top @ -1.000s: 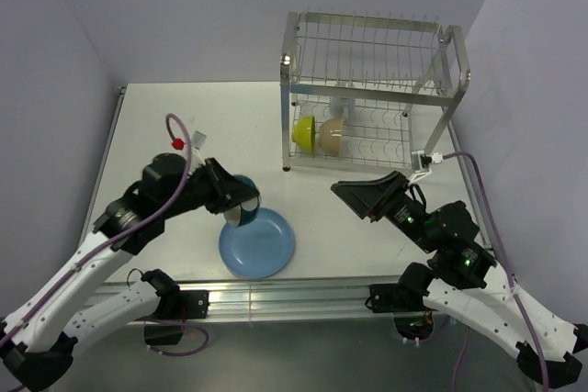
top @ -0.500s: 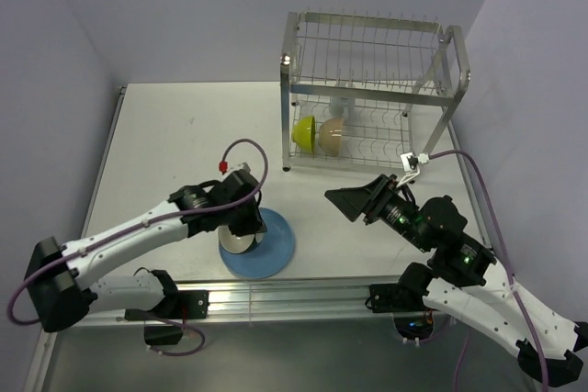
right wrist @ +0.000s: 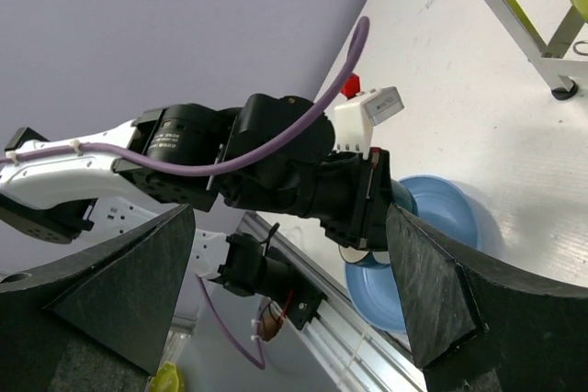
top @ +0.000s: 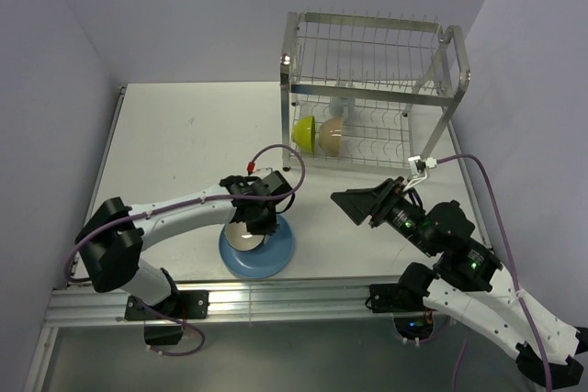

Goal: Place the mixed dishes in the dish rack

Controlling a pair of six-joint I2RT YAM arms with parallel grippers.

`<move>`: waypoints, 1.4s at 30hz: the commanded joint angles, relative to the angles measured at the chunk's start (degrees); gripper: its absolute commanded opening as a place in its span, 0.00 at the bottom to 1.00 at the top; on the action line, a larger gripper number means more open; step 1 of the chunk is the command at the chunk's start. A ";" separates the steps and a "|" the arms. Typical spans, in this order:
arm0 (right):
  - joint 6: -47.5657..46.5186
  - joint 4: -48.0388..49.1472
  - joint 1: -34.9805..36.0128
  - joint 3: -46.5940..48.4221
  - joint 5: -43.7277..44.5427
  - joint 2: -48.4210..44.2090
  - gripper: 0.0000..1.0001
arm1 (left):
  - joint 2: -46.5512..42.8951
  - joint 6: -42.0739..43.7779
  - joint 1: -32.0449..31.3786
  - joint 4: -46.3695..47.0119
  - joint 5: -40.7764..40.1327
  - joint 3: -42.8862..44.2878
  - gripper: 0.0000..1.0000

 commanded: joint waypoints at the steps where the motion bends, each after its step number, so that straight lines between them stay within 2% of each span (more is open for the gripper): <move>1: -1.58 -0.74 0.22 0.64 0.53 0.47 0.91 | 2.69 3.05 -0.35 -0.64 -1.67 4.30 0.00; 9: -2.81 -3.38 0.22 1.61 1.77 1.27 0.91 | 5.78 3.14 -0.88 2.87 0.35 2.46 0.00; 11: -3.42 -3.99 0.31 1.87 1.94 1.27 0.91 | 5.61 2.96 -0.88 3.66 0.70 1.41 0.04; 13: -3.60 -4.52 0.22 2.14 2.29 1.70 0.91 | 5.52 2.79 -0.88 4.36 0.96 0.79 0.11; 14: -3.78 -4.70 0.22 2.23 2.38 1.88 0.91 | 5.61 2.79 -0.88 4.71 1.31 0.53 0.21; 16: -3.95 -4.79 0.31 2.14 2.56 1.97 0.91 | 5.61 2.61 -0.88 5.24 1.40 0.17 0.33; 17: -3.87 -4.70 0.31 2.05 2.38 1.88 0.91 | 5.61 2.52 -0.97 5.24 1.40 0.09 0.47; 18: -3.87 -4.70 0.22 1.96 2.29 2.05 0.91 | 5.61 2.43 -1.14 5.33 1.32 -0.18 0.53; 20: -4.04 -4.78 0.22 2.05 2.29 2.14 0.91 | 5.08 2.00 -1.32 5.33 0.97 -0.53 0.64; 22: -4.22 -5.05 0.22 2.14 2.20 2.41 0.91 | 4.47 1.56 -1.32 5.07 0.44 -0.53 0.70; 28: -5.53 -6.19 0.31 2.75 2.73 3.28 0.91 | -2.63 -0.64 -1.50 1.65 -3.59 0.35 0.79; 31: -6.85 -7.51 0.22 3.54 4.05 3.99 0.91 | -6.59 -1.34 -1.67 -1.52 -5.10 2.28 0.81; 37: -9.84 -9.44 0.31 6.61 3.44 8.55 0.89 | -17.57 -2.49 -1.76 -12.06 -13.08 10.27 0.84; 38: -11.06 -9.36 0.31 7.14 2.74 10.74 0.87 | -18.81 -2.66 -0.54 -13.20 -16.14 11.06 0.85; 40: -12.30 -9.70 1.01 8.55 1.76 13.47 0.82 | -22.58 -0.83 3.05 -12.87 -15.92 8.81 0.86; 42: -12.91 -10.67 2.24 9.61 3.16 17.77 0.80 | -25.84 4.42 13.32 -8.32 -8.91 4.94 0.86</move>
